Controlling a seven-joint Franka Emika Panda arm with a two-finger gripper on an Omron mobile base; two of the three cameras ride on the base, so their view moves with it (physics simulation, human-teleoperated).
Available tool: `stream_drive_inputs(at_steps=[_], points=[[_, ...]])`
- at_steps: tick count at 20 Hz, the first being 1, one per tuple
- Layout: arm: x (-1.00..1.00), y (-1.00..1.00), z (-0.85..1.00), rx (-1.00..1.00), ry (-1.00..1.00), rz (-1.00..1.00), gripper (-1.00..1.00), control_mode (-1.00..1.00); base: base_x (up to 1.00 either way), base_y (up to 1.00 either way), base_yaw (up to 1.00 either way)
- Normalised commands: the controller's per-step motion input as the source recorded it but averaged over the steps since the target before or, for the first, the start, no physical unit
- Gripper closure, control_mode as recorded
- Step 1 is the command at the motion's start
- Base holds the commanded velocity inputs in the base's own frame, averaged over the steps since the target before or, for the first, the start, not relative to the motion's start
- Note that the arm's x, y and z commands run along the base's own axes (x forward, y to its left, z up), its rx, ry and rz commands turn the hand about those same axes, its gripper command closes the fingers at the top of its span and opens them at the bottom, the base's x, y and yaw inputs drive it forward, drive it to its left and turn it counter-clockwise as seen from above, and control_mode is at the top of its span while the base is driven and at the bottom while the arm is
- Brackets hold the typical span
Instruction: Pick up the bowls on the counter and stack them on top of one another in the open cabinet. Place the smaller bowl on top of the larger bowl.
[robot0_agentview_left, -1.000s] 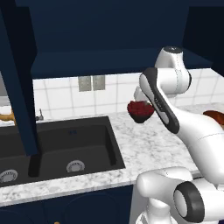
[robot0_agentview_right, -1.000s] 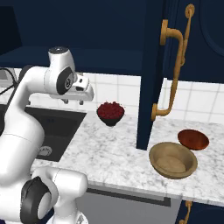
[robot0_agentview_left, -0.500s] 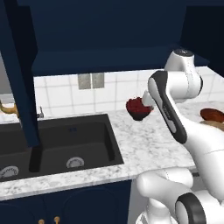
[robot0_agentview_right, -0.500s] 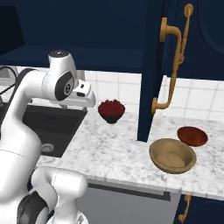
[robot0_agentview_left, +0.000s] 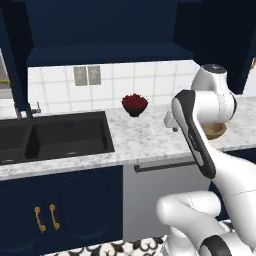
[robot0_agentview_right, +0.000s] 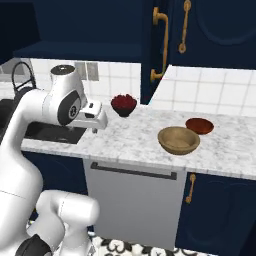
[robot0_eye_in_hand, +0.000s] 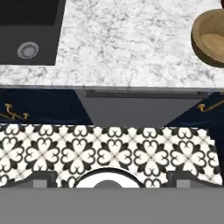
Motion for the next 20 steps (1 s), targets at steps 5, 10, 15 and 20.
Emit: stream_drive_inputs(at_steps=[5, 10, 15, 20], points=[[0.0, 0.0, 0.0, 0.0, 0.0, 0.0, -1.0, 1.0, -0.27, -0.91, -0.08], [0.0, 0.0, 0.0, 0.0, 0.0, 0.0, -1.0, 1.0, -0.01, -1.0, -0.09], [0.0, 0.0, 0.0, 0.0, 0.0, 0.0, -1.0, 1.0, 0.43, -0.88, -0.04], [0.0, 0.0, 0.0, 0.0, 0.0, 0.0, -1.0, 1.0, 0.95, 0.0, -0.08]])
